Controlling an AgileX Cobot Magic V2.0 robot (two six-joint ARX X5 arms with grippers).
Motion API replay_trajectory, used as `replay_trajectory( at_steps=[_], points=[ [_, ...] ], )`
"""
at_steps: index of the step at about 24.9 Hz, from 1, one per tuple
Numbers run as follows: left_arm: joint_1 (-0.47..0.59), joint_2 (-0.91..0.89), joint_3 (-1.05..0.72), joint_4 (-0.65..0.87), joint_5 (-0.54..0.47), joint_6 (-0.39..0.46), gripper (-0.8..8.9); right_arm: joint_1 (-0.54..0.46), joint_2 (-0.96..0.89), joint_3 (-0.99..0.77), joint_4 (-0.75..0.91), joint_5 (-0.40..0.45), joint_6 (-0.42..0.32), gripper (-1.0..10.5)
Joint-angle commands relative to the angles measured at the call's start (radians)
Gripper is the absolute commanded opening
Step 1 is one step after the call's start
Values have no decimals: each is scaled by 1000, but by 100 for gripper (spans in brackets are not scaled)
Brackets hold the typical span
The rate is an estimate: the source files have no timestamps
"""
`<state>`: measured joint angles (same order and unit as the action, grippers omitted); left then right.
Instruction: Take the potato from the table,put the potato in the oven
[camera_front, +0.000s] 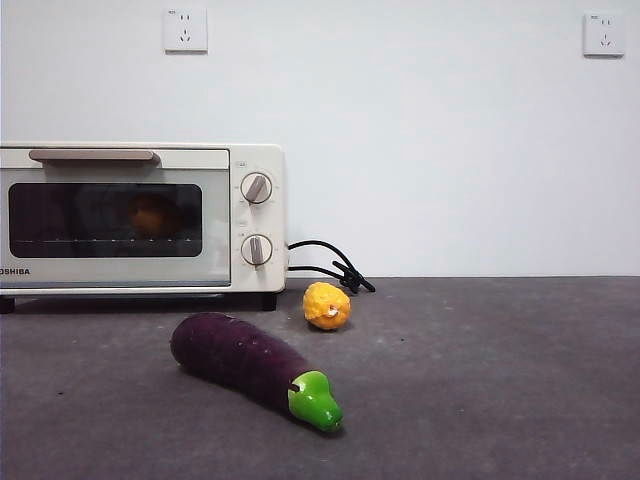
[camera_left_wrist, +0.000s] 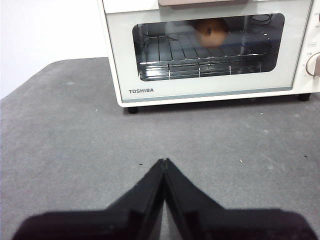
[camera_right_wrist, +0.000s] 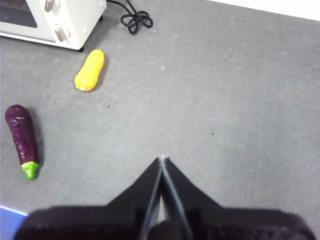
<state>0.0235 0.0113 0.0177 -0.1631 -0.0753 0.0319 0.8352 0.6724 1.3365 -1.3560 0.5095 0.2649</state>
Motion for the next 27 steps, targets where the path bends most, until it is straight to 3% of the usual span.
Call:
replay_trajectory(
  at_steps=[1, 3, 5, 7, 9, 10, 11, 15, 21, 27],
  points=[
    [2, 0, -11, 5, 4, -11, -4, -43, -11, -8, -18, 13, -9, 2],
    [2, 0, -11, 5, 4, -11, -4, -153, -14, -8, -10, 52, -116, 2],
    [2, 0, -11, 5, 4, -11, -4, -302, -32, -20, 88, 86, -122, 2],
    [2, 1, -11, 5, 4, -11, -4, -431, -68, -72, 287, 95, -162, 2],
    [2, 2, -11, 5, 4, -11, -4, -518, -116, -171, 498, 42, -231, 2],
    [2, 2, -11, 5, 4, -11, -4, -550, -140, -233, 576, -26, -269, 2],
    [2, 2, -11, 5, 4, -11, -4, -576, -163, -297, 634, -96, -303, 2],
    [2, 2, -11, 5, 4, -11, -4, -630, -224, -490, 777, -208, -405, 2],
    [2, 2, -11, 5, 4, -11, -4, -702, -342, -807, 1062, -422, -448, 2],
    [2, 3, -11, 5, 4, -11, -4, -750, -504, -1061, 1251, -520, -534, 2]
  ],
)
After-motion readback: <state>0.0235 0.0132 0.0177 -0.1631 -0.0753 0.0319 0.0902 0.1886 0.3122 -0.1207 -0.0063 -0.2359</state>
